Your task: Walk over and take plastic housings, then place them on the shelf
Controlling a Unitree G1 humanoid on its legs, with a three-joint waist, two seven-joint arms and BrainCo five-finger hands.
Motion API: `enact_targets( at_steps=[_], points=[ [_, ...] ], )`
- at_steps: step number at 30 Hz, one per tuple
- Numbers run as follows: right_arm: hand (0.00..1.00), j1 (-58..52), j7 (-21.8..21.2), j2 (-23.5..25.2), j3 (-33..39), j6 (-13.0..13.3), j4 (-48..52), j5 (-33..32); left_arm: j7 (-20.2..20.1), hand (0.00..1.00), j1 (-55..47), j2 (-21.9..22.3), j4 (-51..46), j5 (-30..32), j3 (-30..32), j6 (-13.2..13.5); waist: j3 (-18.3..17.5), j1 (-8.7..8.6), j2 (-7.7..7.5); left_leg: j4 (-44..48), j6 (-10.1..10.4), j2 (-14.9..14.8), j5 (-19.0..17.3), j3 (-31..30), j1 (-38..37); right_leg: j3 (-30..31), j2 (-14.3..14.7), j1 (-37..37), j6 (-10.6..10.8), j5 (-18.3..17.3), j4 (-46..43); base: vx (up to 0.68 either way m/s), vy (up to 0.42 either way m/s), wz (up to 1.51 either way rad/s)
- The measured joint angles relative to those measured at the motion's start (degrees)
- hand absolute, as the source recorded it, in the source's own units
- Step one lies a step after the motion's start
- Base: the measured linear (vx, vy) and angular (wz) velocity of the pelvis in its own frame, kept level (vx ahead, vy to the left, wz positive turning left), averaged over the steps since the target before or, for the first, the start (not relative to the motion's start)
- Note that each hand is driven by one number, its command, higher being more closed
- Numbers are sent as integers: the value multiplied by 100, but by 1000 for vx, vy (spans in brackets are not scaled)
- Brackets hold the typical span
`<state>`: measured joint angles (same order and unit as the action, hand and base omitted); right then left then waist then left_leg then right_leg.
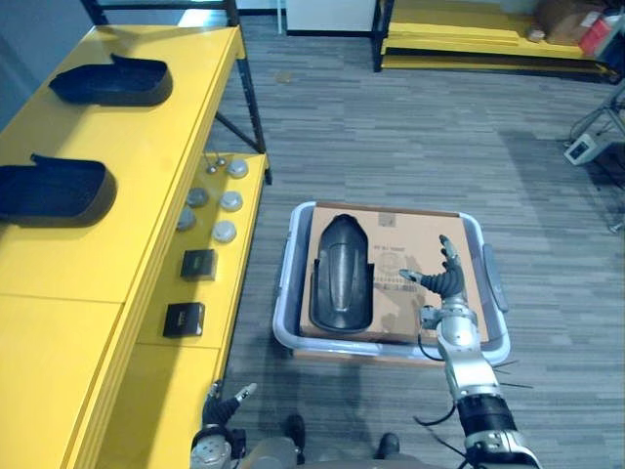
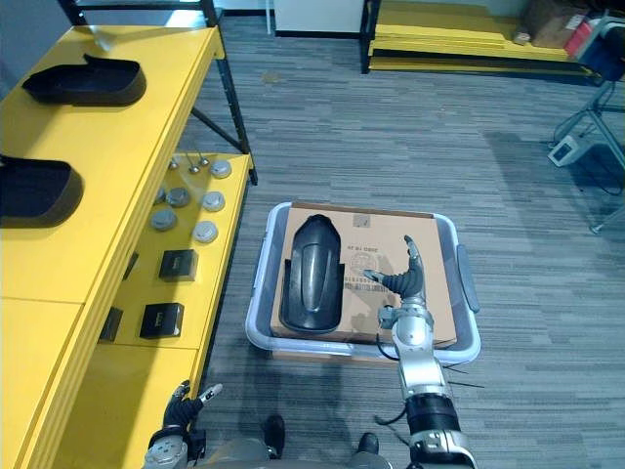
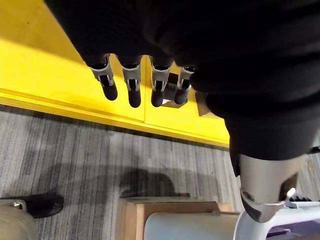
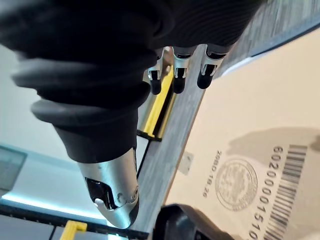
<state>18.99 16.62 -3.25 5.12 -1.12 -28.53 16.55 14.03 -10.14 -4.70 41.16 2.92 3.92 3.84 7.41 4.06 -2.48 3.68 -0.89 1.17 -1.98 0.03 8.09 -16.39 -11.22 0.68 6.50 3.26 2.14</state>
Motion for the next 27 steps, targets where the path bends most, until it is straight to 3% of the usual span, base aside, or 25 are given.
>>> enact_targets(
  at_steps=[4, 5, 10, 17, 18, 21, 27],
  points=[
    [0, 629, 222, 122, 34, -231, -730, 205, 25, 0, 7, 19, -3, -13, 7, 10, 219, 58, -87, -220, 40, 46, 279, -164, 136, -89, 9, 161, 15, 33, 2, -159, -20, 21],
    [0, 778, 255, 122, 99, -287, -857, 212, 67, 0, 64, 19, -12, -5, 9, 54, 312, 152, -94, -308, 52, 60, 360, -179, 141, -93, -1, 202, 15, 33, 6, -144, 3, 1],
    [0, 1472, 504, 100, 432, -463, -1558, 215, 173, 0, 234, 13, -13, -9, 4, 111, 600, 280, -77, -694, 149, 97, 691, -351, 337, -150, -17, 529, 8, 28, -5, -178, 11, 9],
    [0, 2876, 846, -211, 811, -717, -3091, 349, 361, 0, 410, -92, -11, -79, -223, 163, 851, 310, -108, -684, 161, 37, 846, -495, 540, -268, 17, 671, -42, 83, -45, -56, -5, 10],
    [100, 2990, 840, -251, 838, -764, -3176, 392, 365, 0, 442, -89, -11, -85, -238, 162, 882, 313, -109, -673, 160, 37, 846, -511, 556, -281, 20, 674, -45, 88, -44, -8, -3, 9],
    [100, 3339, 826, -448, 839, -940, -3452, 483, 375, 0, 549, -63, -11, -126, -384, 158, 968, 318, -136, -656, 133, 35, 865, -619, 616, -375, 37, 674, -43, 89, -40, 16, -13, 16],
    [100, 3713, 648, -714, 828, -948, -3879, 562, 376, 0, 730, -60, -9, -229, -439, 151, 990, 318, -156, -523, 115, 21, 873, -687, 703, -368, 67, 670, -45, 90, -34, 33, -15, 5]
  ],
)
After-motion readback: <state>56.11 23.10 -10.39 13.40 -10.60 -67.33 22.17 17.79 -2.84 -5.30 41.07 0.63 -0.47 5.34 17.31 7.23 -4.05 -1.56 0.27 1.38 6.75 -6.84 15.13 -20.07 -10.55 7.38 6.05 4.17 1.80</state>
